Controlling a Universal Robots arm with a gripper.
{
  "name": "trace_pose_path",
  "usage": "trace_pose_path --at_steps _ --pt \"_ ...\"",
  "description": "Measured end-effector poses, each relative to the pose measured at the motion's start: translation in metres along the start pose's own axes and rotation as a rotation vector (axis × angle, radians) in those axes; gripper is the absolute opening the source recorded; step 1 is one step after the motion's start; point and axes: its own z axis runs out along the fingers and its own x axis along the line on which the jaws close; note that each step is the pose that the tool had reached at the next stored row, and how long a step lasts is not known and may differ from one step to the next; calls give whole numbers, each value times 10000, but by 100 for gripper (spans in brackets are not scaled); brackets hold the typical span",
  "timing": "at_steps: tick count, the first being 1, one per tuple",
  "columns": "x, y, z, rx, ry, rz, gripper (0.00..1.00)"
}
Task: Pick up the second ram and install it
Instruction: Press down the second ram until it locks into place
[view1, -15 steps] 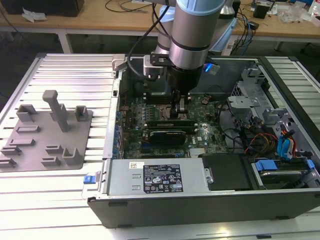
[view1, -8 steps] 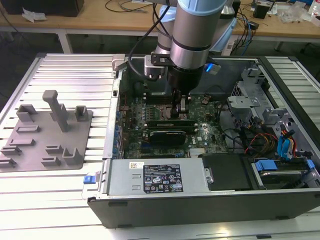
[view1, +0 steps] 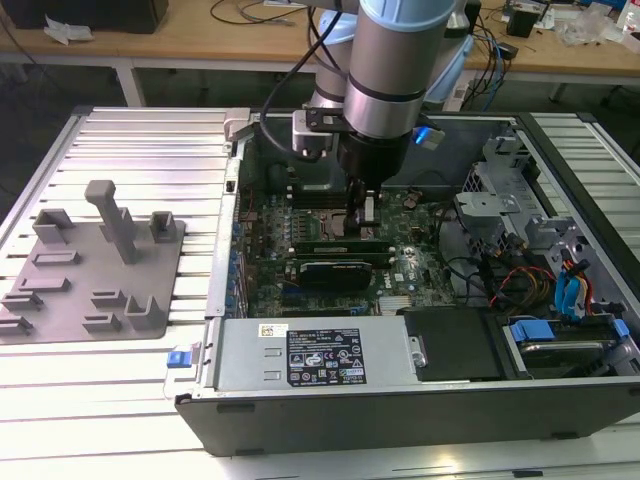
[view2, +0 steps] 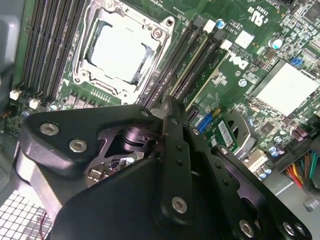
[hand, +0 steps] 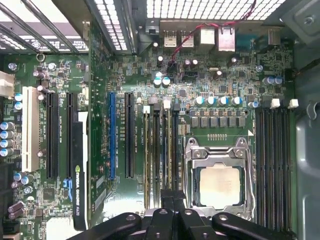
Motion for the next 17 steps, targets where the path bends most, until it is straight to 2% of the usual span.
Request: trace_pose_path --at_steps 3,7,12,14,17 --pt "-1 -52 -2 0 0 2 8" --pt "-2 -178 -6 1 -1 1 8" --pt "-3 -272 -10 0 0 1 8" --pt "-4 -340 -12 0 0 1 8" --pt "-4 -384 -14 0 0 1 8"
